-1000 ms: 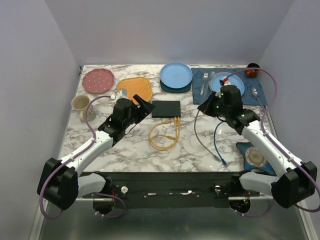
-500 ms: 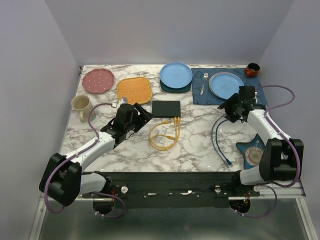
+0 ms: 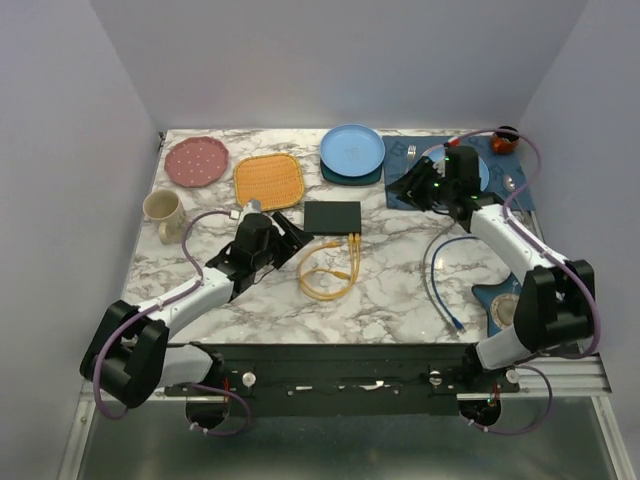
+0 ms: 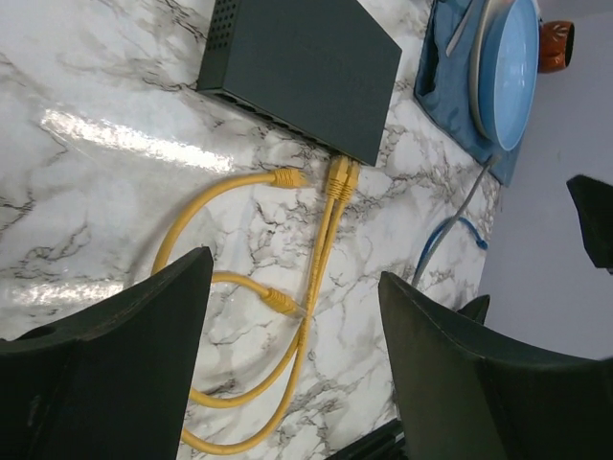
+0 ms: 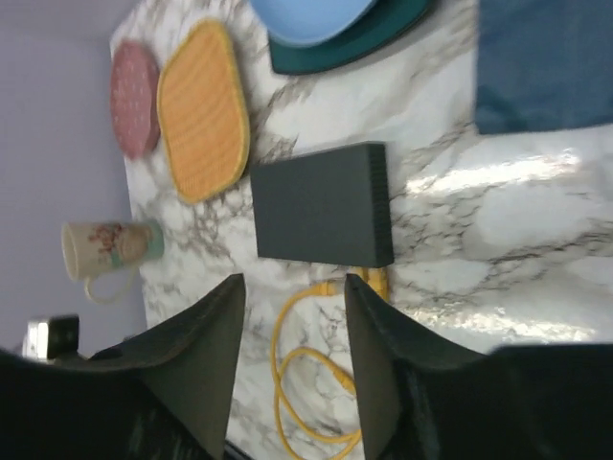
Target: Pull the plug from the switch port
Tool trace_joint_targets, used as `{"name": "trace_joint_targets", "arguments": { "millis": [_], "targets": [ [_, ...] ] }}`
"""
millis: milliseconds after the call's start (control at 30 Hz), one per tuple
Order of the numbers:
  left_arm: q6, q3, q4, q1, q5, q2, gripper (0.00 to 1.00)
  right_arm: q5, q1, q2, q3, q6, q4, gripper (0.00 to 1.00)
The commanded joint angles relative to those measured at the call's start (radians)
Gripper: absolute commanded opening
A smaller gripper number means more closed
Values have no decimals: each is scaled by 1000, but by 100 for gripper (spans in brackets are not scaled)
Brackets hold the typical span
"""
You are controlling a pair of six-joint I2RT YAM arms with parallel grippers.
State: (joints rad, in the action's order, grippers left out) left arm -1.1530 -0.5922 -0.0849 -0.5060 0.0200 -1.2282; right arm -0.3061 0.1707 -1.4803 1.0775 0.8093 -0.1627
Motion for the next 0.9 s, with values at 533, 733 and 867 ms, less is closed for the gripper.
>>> {"name": "trace_joint_targets", "arguments": {
  "millis": [533, 733, 867],
  "targets": [
    [-19, -112, -294, -34, 144, -364, 69, -307, 115, -604, 404, 39, 143, 13],
    [-7, -141, -319, -28, 156, -413, 68, -312, 116, -724, 525, 88, 149, 12],
    [-4, -155, -325, -17, 175, -442, 67, -309, 116, -768, 567, 90, 118, 11]
  ]
}}
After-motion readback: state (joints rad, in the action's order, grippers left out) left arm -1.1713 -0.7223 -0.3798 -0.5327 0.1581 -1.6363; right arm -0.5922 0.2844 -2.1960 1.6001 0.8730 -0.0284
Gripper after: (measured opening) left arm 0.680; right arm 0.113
